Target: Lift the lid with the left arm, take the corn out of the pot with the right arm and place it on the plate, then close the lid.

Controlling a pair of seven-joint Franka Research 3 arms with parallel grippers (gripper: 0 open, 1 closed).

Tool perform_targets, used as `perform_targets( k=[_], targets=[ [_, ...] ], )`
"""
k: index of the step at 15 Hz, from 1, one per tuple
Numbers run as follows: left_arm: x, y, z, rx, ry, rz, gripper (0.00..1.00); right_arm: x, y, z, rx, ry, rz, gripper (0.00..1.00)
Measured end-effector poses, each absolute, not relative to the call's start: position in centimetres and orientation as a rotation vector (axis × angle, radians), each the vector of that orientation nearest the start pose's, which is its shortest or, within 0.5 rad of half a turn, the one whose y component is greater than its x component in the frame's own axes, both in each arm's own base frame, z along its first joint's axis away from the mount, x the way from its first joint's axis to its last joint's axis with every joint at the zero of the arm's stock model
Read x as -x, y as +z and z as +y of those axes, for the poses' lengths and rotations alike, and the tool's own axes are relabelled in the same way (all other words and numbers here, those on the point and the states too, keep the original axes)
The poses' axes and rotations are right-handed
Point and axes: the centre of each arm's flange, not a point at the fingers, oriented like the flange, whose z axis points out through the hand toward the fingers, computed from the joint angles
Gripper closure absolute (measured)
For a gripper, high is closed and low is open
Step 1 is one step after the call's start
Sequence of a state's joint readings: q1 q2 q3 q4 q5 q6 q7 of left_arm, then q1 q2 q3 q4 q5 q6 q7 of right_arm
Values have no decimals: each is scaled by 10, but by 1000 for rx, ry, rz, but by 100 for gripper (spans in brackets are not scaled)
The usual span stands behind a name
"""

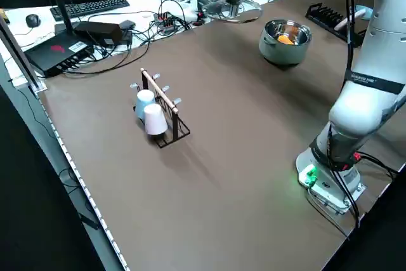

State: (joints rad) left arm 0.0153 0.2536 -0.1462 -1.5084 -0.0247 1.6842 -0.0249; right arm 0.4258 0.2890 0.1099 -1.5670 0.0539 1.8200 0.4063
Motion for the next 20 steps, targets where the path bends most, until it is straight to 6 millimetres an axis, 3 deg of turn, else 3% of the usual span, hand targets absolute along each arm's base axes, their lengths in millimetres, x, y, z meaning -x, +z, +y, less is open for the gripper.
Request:
perform_targets(
  k=[1,3,5,8,11,15,18,19,20],
  targets=[
    [-626,516,-61,3193,130,175,49,-555,464,351,3064,71,-142,0],
    [-625,518,-51,3194,137,193,49,-553,442,397,3036,13,-109,0],
    [-624,516,-58,3193,143,212,49,-553,420,436,3005,-30,-108,0],
    [-623,513,-64,3192,153,230,49,-559,389,478,2955,-94,-84,0],
    [-623,512,-63,3192,157,228,49,-557,363,511,2911,-146,-77,0],
    [-622,508,-64,3191,170,228,49,-539,327,546,2933,-133,-74,2],
    [-621,508,-64,3191,172,229,49,-532,286,561,2969,-190,-68,2],
    [-621,507,-65,3191,174,230,49,-524,258,570,2985,-200,-76,2],
    [-621,507,-65,3190,175,232,49,-520,247,573,2994,-194,-83,2]
  ],
)
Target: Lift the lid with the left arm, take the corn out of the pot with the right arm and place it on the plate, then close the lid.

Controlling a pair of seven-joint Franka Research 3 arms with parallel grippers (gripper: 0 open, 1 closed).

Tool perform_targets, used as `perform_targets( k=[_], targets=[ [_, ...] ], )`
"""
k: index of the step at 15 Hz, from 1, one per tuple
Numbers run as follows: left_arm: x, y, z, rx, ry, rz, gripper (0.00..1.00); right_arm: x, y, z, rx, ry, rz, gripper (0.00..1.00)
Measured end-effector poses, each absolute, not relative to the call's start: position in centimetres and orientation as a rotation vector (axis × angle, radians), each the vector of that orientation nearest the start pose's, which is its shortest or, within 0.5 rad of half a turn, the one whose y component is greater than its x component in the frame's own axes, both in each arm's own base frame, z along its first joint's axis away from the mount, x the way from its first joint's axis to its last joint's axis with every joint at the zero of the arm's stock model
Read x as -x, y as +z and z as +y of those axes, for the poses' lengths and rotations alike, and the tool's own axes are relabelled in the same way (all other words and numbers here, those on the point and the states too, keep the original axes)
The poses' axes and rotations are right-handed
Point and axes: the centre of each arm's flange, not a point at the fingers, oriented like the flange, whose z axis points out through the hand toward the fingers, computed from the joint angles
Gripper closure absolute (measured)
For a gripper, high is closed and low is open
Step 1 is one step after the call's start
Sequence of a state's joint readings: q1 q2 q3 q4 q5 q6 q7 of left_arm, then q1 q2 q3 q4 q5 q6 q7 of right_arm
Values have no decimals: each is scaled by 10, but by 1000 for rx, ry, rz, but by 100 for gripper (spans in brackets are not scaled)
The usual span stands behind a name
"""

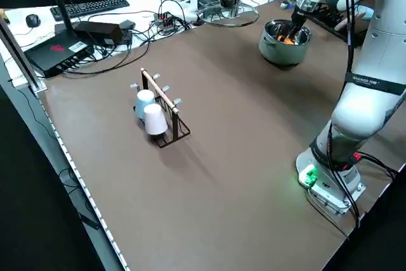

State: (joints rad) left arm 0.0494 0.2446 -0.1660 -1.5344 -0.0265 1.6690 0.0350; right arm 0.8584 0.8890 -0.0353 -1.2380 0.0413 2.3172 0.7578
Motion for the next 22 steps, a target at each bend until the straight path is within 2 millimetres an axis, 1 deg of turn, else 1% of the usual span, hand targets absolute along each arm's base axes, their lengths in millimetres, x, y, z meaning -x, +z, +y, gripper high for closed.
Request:
perform_targets(
  k=[2,5,8,10,12,13,15,16,18,19,22],
  targets=[
    [-621,506,-67,3190,177,235,49,-514,232,577,3010,-181,-96,2],
    [-620,506,-68,3190,179,235,49,-509,218,579,3032,-182,-119,3],
    [-620,505,-68,3189,182,235,49,-508,217,582,3026,-213,-136,5],
    [-620,504,-69,3189,185,235,49,-507,216,584,3017,-224,-138,24],
    [-620,504,-69,3189,185,236,49,-506,217,586,3014,-226,-123,28],
    [-620,504,-70,3189,185,236,49,-505,218,587,3009,-230,-116,36],
    [-620,504,-71,3189,186,237,49,-504,221,590,3004,-235,-104,57],
    [-620,504,-71,3189,186,238,49,-504,221,590,3004,-235,-101,59],
    [-619,504,-73,3188,186,242,49,-506,222,590,3002,-239,-97,60],
    [-619,504,-74,3188,187,243,49,-507,226,590,2997,-247,-93,60],
    [-619,504,-74,3188,187,243,49,-509,253,591,3000,-240,-84,60]
  ],
)
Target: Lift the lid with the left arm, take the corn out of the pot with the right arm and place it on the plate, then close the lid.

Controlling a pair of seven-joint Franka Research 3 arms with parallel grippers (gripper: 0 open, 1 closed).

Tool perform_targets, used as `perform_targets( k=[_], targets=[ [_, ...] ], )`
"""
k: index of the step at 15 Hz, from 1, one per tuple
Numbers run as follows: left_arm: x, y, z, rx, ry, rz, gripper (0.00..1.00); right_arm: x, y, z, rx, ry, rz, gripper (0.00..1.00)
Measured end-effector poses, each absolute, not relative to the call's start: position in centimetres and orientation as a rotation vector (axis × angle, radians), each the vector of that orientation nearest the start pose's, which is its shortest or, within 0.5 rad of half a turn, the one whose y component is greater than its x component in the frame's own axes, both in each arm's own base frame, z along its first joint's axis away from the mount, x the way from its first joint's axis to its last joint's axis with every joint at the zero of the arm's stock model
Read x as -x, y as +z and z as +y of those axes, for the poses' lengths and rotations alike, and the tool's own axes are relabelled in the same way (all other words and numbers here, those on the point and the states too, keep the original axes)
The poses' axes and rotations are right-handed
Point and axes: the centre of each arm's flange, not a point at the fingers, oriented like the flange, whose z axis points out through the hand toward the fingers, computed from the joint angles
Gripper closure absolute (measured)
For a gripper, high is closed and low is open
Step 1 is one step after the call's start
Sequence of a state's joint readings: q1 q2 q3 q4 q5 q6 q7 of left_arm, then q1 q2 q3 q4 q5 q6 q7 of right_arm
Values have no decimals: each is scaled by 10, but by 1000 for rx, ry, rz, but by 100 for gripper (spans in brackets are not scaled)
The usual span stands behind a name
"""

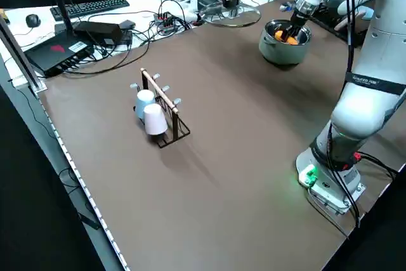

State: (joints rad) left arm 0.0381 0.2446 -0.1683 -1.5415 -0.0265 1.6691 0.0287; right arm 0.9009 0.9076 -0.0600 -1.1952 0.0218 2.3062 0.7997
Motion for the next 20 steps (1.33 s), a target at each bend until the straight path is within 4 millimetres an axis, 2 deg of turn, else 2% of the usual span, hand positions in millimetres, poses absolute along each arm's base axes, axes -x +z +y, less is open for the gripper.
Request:
perform_targets(
  k=[3,5,8,10,11,13,15,17,20],
  targets=[
    [-619,504,-74,3188,187,241,49,-512,290,588,3001,-236,-70,60],
    [-619,504,-75,3188,188,242,49,-517,312,578,3019,-212,-45,60],
    [-617,503,-89,3185,191,234,49,-529,339,550,3086,-130,13,60],
    [-615,503,-106,3182,194,207,49,-547,361,526,3094,-118,72,60],
    [-610,497,-133,3167,206,189,49,-567,381,492,3114,-87,152,60],
    [-604,484,-176,3137,217,184,49,-593,395,451,3122,-68,234,60],
    [-599,465,-223,3129,205,146,49,-620,410,398,3133,-31,342,60],
    [-592,444,-269,3131,184,101,49,-645,423,333,3152,29,387,60],
    [-572,413,-345,3148,122,66,49,-676,428,226,3144,94,368,60]
  ],
)
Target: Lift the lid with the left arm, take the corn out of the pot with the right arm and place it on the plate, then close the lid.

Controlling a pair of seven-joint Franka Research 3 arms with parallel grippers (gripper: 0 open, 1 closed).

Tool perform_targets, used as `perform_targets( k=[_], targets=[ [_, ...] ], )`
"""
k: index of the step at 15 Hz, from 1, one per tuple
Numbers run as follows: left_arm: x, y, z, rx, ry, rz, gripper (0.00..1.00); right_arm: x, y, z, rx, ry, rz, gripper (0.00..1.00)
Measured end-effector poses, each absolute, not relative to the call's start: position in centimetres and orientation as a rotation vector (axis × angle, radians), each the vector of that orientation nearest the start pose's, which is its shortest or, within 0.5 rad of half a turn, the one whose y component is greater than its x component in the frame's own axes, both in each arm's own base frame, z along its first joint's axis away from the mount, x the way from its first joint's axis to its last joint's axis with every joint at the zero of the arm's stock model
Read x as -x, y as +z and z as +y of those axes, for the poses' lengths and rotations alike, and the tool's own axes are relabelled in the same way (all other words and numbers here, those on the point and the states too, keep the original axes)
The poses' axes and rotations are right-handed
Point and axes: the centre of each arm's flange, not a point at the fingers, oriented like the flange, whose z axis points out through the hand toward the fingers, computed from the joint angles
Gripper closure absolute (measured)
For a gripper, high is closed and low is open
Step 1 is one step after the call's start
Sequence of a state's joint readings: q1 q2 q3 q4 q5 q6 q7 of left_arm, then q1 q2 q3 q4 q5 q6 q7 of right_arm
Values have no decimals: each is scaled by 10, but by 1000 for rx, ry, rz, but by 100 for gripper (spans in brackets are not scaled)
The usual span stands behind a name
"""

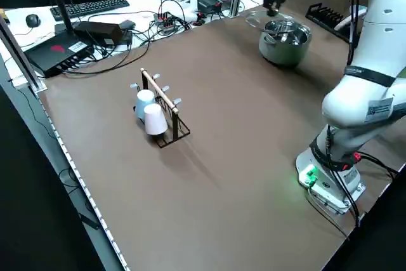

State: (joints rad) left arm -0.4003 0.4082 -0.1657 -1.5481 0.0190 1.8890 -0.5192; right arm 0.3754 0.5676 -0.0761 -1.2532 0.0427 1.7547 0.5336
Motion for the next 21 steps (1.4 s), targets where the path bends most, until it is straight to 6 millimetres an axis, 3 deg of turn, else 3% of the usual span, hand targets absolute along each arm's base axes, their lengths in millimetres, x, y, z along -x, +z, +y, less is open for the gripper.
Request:
perform_targets(
  k=[3,6,9,12,14,16,19,21],
  targets=[
    [-553,396,-396,3176,62,43,49,-687,429,103,3121,171,274,60],
    [-541,388,-426,3197,-6,60,49,-673,432,-13,3094,250,80,60],
    [-529,373,-449,3170,-52,68,49,-648,426,-134,3045,264,-95,60],
    [-527,360,-453,3154,-47,70,49,-623,394,-224,3041,186,-152,60],
    [-527,359,-453,3154,-44,55,49,-601,358,-273,3057,117,-186,60],
    [-528,358,-453,3157,-49,42,49,-582,312,-298,3062,108,-192,60],
    [-529,355,-454,3163,-57,37,49,-571,247,-300,3083,87,-187,60],
    [-529,354,-455,3163,-55,36,49,-564,218,-300,3102,61,-179,60]
  ],
)
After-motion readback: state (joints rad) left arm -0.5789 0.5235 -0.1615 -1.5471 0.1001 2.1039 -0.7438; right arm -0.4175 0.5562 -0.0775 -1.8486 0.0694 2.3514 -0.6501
